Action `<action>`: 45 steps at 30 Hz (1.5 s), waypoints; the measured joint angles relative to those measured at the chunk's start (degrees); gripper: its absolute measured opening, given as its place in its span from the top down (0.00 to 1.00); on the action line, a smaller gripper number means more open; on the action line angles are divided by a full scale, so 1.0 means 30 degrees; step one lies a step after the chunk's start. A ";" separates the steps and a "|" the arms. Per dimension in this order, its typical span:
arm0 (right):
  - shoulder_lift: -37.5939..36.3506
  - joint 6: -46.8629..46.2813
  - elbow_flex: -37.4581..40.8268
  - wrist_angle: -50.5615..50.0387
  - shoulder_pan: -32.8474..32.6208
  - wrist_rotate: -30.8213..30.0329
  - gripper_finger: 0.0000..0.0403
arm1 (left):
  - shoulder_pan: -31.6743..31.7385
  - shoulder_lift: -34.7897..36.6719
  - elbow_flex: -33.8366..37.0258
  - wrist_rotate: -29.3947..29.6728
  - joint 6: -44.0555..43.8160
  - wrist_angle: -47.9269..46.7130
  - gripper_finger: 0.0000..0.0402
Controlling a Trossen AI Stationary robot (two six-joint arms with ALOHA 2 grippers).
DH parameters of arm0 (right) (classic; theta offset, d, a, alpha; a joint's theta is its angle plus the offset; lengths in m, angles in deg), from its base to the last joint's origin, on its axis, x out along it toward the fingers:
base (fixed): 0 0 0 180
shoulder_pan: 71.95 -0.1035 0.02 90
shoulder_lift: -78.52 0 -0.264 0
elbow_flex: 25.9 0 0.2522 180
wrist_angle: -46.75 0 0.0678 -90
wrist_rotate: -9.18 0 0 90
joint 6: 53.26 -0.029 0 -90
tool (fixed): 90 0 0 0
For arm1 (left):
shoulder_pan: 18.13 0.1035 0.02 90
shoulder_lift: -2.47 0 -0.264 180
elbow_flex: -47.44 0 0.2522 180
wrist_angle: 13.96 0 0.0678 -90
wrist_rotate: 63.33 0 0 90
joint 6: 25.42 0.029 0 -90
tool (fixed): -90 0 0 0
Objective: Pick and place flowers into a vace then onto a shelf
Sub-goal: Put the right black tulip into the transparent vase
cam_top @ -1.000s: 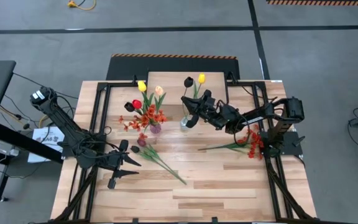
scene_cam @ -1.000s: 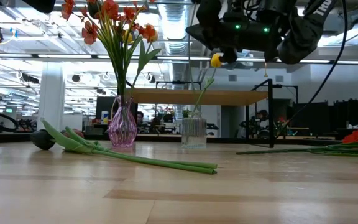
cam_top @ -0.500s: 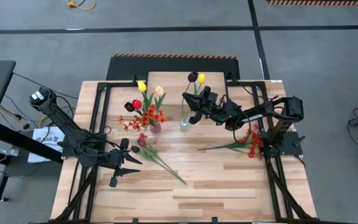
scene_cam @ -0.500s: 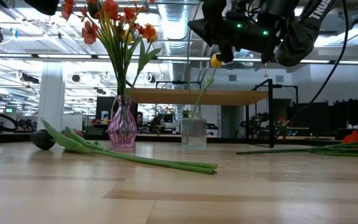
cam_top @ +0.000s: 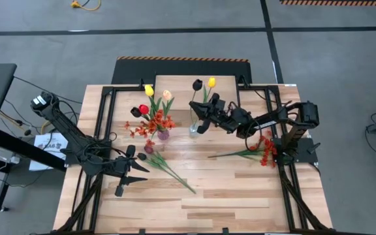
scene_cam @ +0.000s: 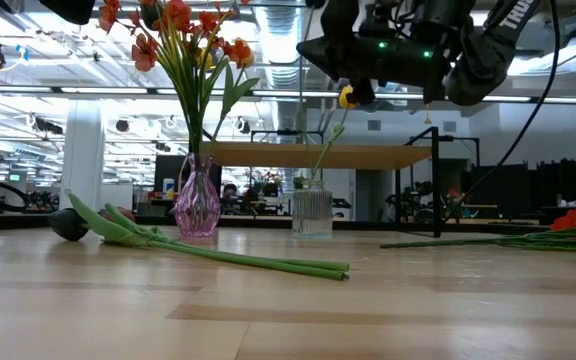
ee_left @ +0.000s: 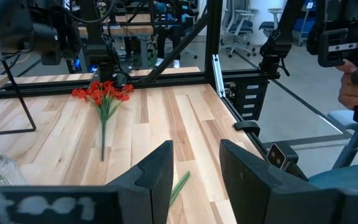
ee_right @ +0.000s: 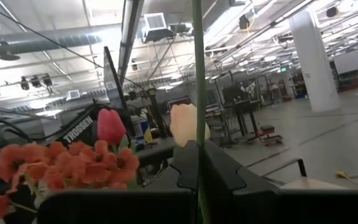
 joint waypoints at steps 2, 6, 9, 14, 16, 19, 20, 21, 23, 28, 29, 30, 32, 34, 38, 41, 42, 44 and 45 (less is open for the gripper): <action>0.0000 0.0054 0.0000 -0.0019 0.0000 -0.0062 1.00 | 0.0005 0.0000 0.0000 0.0000 0.0000 0.0000 0.70; 0.0000 0.0480 0.0000 -0.0018 0.0000 -0.0173 1.00 | 0.0005 0.0000 0.0000 0.0000 0.0000 0.0000 0.70; 0.0000 0.0480 0.0000 -0.0018 0.0000 -0.0185 1.00 | 0.0005 0.0000 0.0000 0.0000 0.0000 0.0000 0.70; 0.0000 0.0484 0.0000 -0.0061 0.0007 -0.0272 1.00 | 0.0005 0.0000 0.0000 -0.0002 0.0000 0.0000 0.70; -0.0007 0.0485 0.0005 -0.0421 0.0007 -0.0490 1.00 | 0.0005 0.0000 0.0000 -0.0005 0.0007 0.0000 0.70; -0.0007 0.0487 0.0007 -0.0885 0.0036 -0.0721 1.00 | 0.0005 0.0000 0.0000 -0.0005 0.0007 0.0000 0.70; -0.0007 0.0489 0.0007 -0.0920 0.0082 -0.0717 1.00 | 0.0005 0.0000 0.0000 -0.0003 0.0007 0.0000 0.70; -0.0007 0.0489 0.0007 -0.0936 0.0125 -0.0710 1.00 | 0.0005 0.0000 0.0000 -0.0007 0.0007 0.0000 0.70; -0.0007 0.0494 0.0007 -0.0929 0.0138 -0.0717 1.00 | 0.0005 0.0000 0.0000 -0.0007 0.0007 0.0000 0.70; -0.0007 0.0492 0.0007 -0.0994 0.0138 -0.0710 1.00 | 0.0005 0.0000 0.0000 -0.0007 0.0012 -0.0007 0.70; -0.0007 0.0491 0.0007 -0.1096 0.0138 -0.0708 1.00 | 0.0005 0.0000 0.0000 -0.0007 0.0007 -0.0007 0.70; -0.0007 0.0487 0.0007 -0.1317 0.0138 -0.0710 1.00 | 0.0005 0.0000 0.0000 -0.0007 0.0007 -0.0004 0.70; -0.0007 0.0487 0.0015 -0.1706 0.0138 -0.0710 0.99 | 0.0005 0.0000 0.0000 -0.0007 0.0013 -0.0007 0.70; -0.0007 0.0487 0.0015 -0.1880 0.0138 -0.0706 0.98 | 0.0005 0.0000 0.0000 -0.0007 0.0015 -0.0007 0.70; -0.0007 0.0487 0.0015 -0.2020 0.0127 -0.0702 0.96 | 0.0005 0.0000 0.0000 -0.0007 0.0012 -0.0007 0.70; -0.0007 0.0487 0.0015 -0.2031 0.0102 -0.0699 0.94 | 0.0005 0.0000 0.0000 -0.0007 0.0007 -0.0015 0.70; -0.0007 0.0487 0.0015 -0.2056 0.0102 -0.0696 0.93 | 0.0005 0.0000 0.0000 -0.0007 0.0007 -0.0024 0.70; -0.0007 0.0501 0.0015 -0.2180 0.0102 -0.0702 0.92 | 0.0002 0.0000 0.0000 -0.0007 0.0009 -0.0038 0.70; -0.0007 0.0501 0.0015 -0.2254 0.0102 -0.0702 0.90 | 0.0001 0.0000 0.0000 -0.0007 0.0007 -0.0044 0.70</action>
